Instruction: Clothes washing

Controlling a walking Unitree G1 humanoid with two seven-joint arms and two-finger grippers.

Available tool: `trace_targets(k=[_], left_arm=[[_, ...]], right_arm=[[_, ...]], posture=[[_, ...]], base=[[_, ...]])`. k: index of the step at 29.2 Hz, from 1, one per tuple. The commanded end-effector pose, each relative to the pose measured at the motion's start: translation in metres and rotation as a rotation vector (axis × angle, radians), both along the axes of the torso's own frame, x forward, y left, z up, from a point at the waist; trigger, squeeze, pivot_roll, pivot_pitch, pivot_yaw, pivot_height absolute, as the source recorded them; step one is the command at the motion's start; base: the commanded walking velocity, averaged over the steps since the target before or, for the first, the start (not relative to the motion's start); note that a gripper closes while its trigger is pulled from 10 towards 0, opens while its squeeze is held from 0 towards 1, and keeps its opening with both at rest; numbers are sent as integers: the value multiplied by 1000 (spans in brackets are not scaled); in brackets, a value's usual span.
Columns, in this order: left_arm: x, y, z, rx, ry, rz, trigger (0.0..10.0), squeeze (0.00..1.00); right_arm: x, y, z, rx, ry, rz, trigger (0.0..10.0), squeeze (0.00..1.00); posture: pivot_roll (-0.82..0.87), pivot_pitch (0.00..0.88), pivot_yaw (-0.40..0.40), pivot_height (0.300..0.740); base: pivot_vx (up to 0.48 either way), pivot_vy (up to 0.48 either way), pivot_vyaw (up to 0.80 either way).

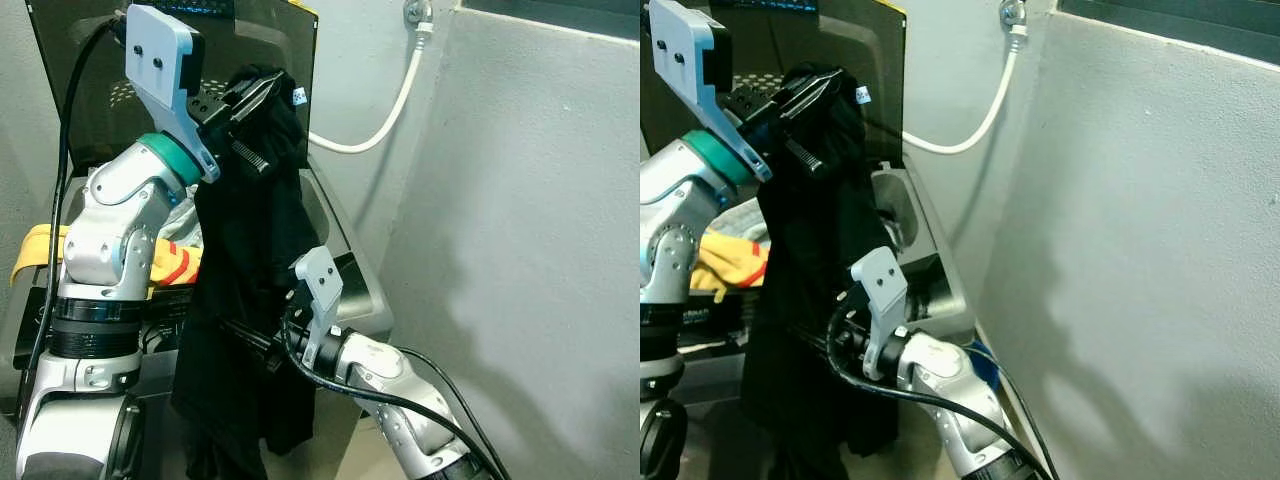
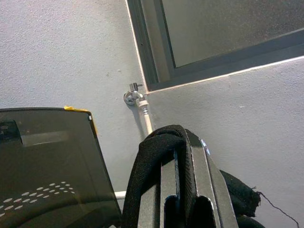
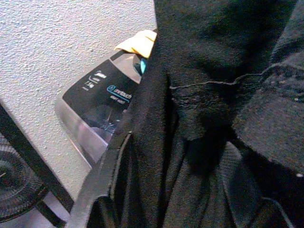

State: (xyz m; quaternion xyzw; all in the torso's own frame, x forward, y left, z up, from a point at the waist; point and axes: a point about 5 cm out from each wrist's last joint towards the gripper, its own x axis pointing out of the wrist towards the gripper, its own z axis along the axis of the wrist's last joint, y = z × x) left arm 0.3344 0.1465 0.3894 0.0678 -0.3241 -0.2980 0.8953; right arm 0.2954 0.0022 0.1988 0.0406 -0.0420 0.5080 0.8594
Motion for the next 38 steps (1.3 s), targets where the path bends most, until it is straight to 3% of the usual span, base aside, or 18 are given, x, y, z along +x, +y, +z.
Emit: trace_targets(k=[1,20,32,34,36,38], left_arm=[[-1,-1,5,-23,-20,-16,10000,0],[3,6,2,-32,-11,38,10000,0],[4,21,0,-58,-5,127,10000,0],[6,30,0,-79,7,194,10000,0],[6,32,0,-87,13,210,10000,0],[7,39,-4,-74,30,279,10000,0]], right_arm=[[2,-1,-2,-12,-4,-18,0,0],[7,-12,21,125,13,8,0,0],[19,-27,49,205,-11,-4,0,0],[31,-41,79,343,-47,-104,0,0],[34,-46,87,389,-52,-134,0,0],[43,-64,117,537,-104,-255,0,0]], posture=[[91,0,-11,740],[87,0,-19,740],[94,0,-39,740],[99,0,-39,740],[99,0,-39,740],[99,0,-37,740]], base=[[0,0,0],[0,0,0],[0,0,0],[0,0,0],[0,0,0],[0,0,0]])
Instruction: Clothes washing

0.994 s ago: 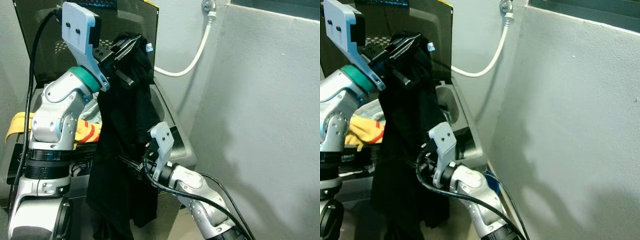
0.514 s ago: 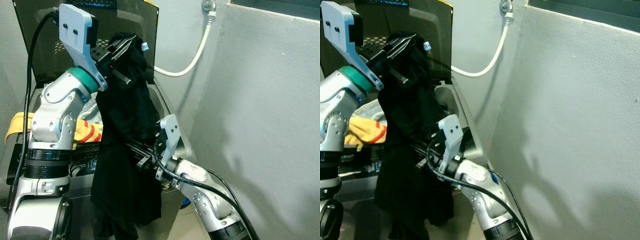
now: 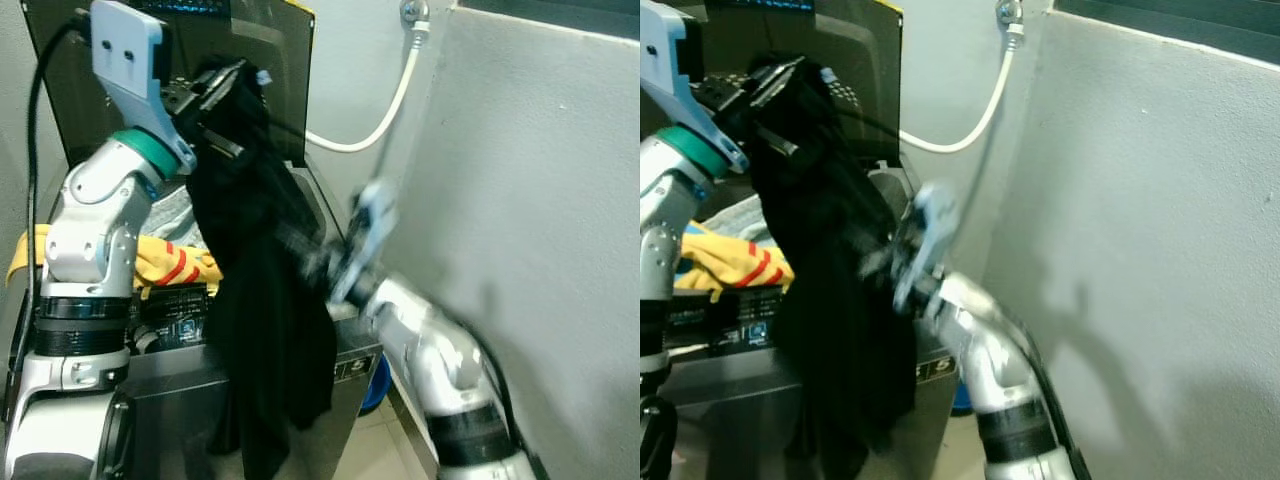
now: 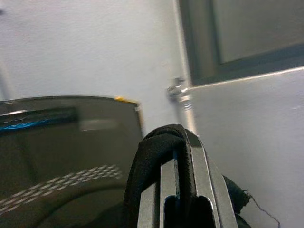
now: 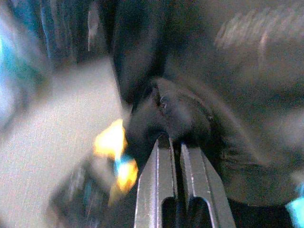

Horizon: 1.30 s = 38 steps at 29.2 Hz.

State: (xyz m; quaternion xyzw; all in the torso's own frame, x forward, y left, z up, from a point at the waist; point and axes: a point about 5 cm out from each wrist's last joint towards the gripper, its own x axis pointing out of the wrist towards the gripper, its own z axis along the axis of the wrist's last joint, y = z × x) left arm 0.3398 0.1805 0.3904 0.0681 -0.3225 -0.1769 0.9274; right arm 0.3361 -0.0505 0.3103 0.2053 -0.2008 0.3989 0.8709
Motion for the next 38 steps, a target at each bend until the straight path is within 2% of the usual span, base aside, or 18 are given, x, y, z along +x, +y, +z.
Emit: trace_targets(k=[1,3,6,7,8,9,10,12,13,15,16,21,26,28,30,31,33,38], left_arm=[[3,9,-8,1,46,79,10000,0],[3,11,-11,-3,60,104,10000,0],[5,14,-19,-15,103,147,10000,0],[7,18,-38,-40,174,221,10000,0],[7,18,-38,-40,174,221,10000,0],[8,20,-57,-84,254,257,10000,0],[5,17,-72,-91,304,282,10000,0],[2,15,-81,-89,331,286,10000,0],[-1,12,-84,-84,325,294,10000,0],[-3,11,-84,-78,314,302,10000,0],[-5,12,-85,-86,328,321,10000,0],[-13,16,-86,-121,345,370,10000,0],[-16,19,-86,-101,339,407,10000,0],[-18,23,-85,-78,337,457,10000,0],[-14,42,-79,-45,319,605,10000,0],[-14,42,-79,-45,319,605,10000,0],[-7,56,-66,-36,285,707,10000,0],[-3,36,-70,-80,325,594,10000,0]], right_arm=[[4,-22,19,149,-28,-99,0,0],[5,-29,28,191,-44,-126,0,0],[6,-34,33,180,-67,-150,0,0],[8,-35,31,63,-89,-185,0,0],[8,-35,31,63,-89,-185,0,0],[11,-36,25,-39,-95,-211,0,0],[13,-36,18,-88,-77,-218,0,0],[14,-36,12,-108,-58,-220,0,0],[14,-34,8,-109,-39,-214,706,0],[14,-33,5,-110,-28,-210,706,0],[14,-30,0,-123,-8,-204,10000,0],[14,-16,-16,-181,18,-204,10000,0],[14,-10,-20,-191,30,-182,10000,0],[16,-6,-19,-195,26,-172,10000,0],[24,7,-6,-211,-4,-152,10000,0],[24,7,-6,-211,-4,-152,10000,0],[32,25,10,-231,-39,-121,10000,0],[30,33,6,-218,-20,-99,10000,0]], posture=[[100,0,-36,740],[100,0,-36,740],[100,0,-38,740],[98,0,-41,740],[98,0,-41,740],[93,0,-43,740],[91,3,-46,740],[94,3,-48,740],[97,5,-46,740],[97,5,-46,740],[96,4,-42,740],[97,1,-57,740],[100,1,-70,740],[100,2,-72,740],[95,3,-74,740],[95,3,-74,740],[107,4,-81,740],[112,5,-95,740]], base=[[0,0,0],[0,0,0],[0,0,0],[0,0,0],[0,0,0],[0,0,0],[0,0,0],[0,0,0],[0,0,0],[0,0,0],[0,0,0],[0,0,0],[0,0,0],[0,0,0],[0,0,0],[0,0,0],[0,0,0],[0,0,0]])
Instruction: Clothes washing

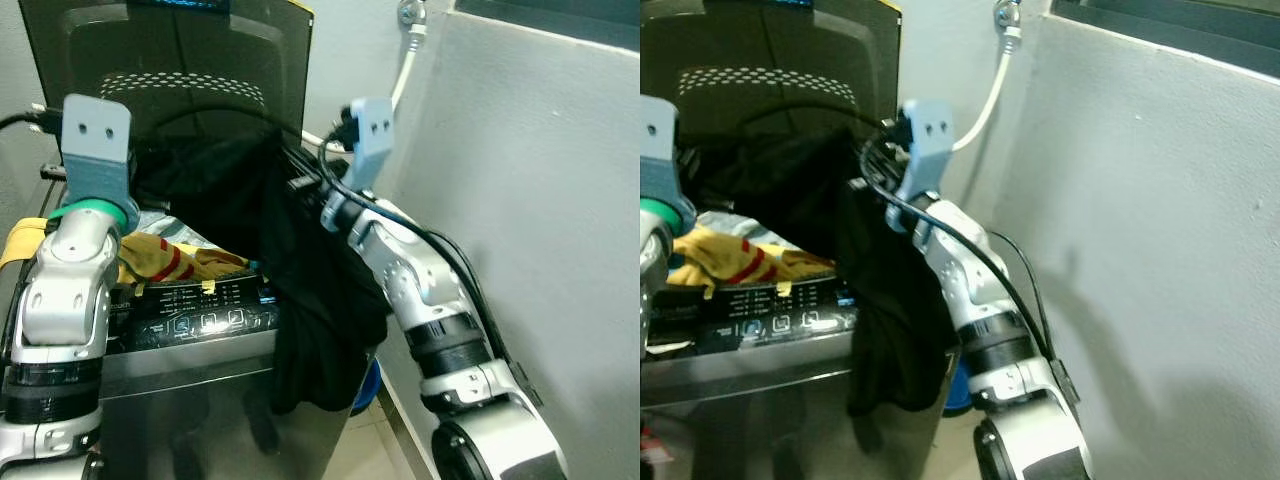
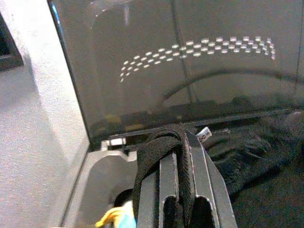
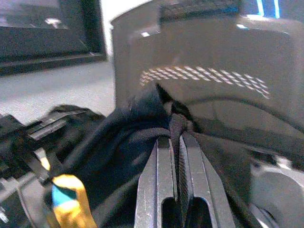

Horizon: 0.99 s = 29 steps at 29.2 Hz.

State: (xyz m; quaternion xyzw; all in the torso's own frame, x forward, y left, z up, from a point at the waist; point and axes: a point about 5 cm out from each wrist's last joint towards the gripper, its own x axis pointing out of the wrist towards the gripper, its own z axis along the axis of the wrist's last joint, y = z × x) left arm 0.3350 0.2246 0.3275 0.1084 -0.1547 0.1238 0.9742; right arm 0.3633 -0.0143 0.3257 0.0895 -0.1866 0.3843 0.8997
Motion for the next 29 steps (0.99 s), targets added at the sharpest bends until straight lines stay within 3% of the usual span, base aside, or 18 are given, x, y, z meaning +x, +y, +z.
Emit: trace_targets(k=[1,12,19,23,29], left_arm=[[1,-12,-12,-37,34,-54,10000,0],[-4,-26,-39,-78,87,-108,10000,0],[0,-31,-35,-79,82,-128,10000,0],[-3,-36,-36,-138,83,-179,10000,0],[-10,-35,-39,-162,67,-169,10000,0]], right_arm=[[2,-6,-19,0,53,-22,10000,0],[-7,-33,-64,15,139,-116,10000,0],[-8,-35,-62,-5,77,-118,10000,0],[-11,-34,-60,2,61,-117,10000,0],[-13,-36,-57,19,58,-115,10000,0]], posture=[[111,5,-94,740],[90,0,-49,740],[91,0,-39,740],[96,0,-35,740],[102,0,-42,740]], base=[[0,0,0],[0,0,40],[0,0,696],[0,0,800],[0,0,800]])
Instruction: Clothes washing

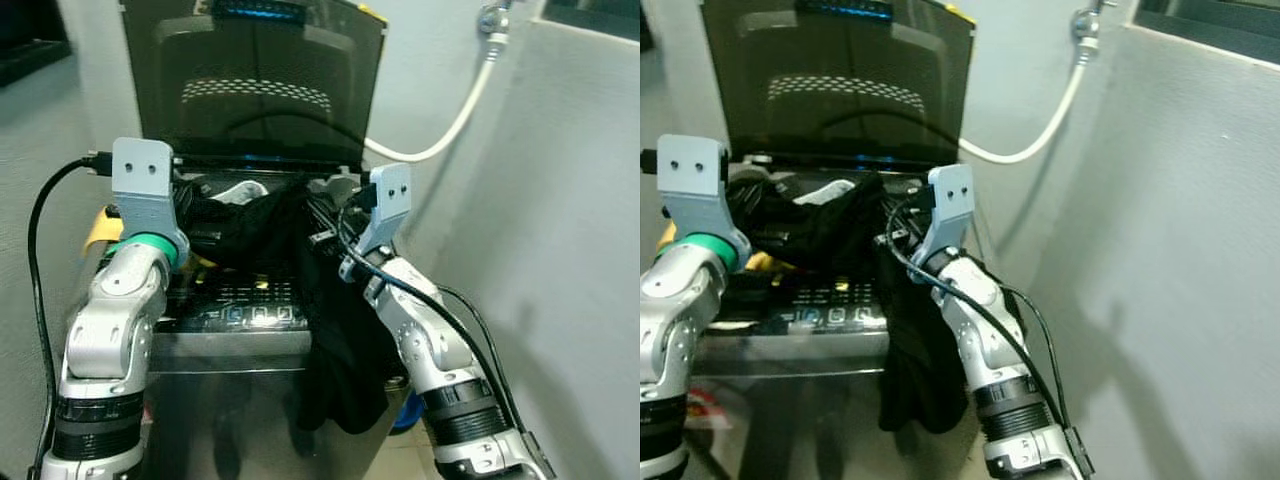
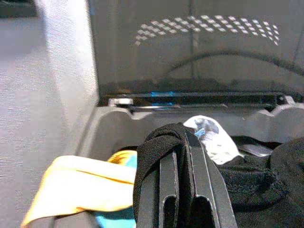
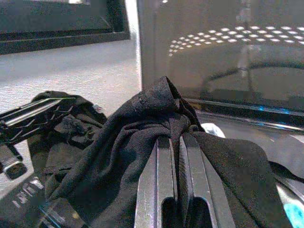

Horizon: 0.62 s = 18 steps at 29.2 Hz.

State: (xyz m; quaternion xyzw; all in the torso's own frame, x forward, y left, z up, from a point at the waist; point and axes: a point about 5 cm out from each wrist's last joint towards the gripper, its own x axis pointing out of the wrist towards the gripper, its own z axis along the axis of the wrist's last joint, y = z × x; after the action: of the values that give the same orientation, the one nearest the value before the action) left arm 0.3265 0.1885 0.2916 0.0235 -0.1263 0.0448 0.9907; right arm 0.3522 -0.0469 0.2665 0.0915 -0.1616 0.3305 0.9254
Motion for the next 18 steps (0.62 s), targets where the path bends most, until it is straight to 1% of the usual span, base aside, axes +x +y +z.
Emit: trace_targets(k=[1,11,18], left_arm=[[-2,1,-3,-9,12,8,10000,0],[-4,3,-3,-11,10,11,10000,0],[-6,1,-5,-17,19,8,10000,0]], right_arm=[[-2,-3,2,19,-10,-3,10000,0],[-2,-1,2,22,-15,6,10000,0],[-3,-1,2,27,-10,1,10000,0]], posture=[[104,0,-44,740],[108,3,-49,740],[106,3,-47,740]], base=[[0,0,800],[0,0,800],[0,0,800]])
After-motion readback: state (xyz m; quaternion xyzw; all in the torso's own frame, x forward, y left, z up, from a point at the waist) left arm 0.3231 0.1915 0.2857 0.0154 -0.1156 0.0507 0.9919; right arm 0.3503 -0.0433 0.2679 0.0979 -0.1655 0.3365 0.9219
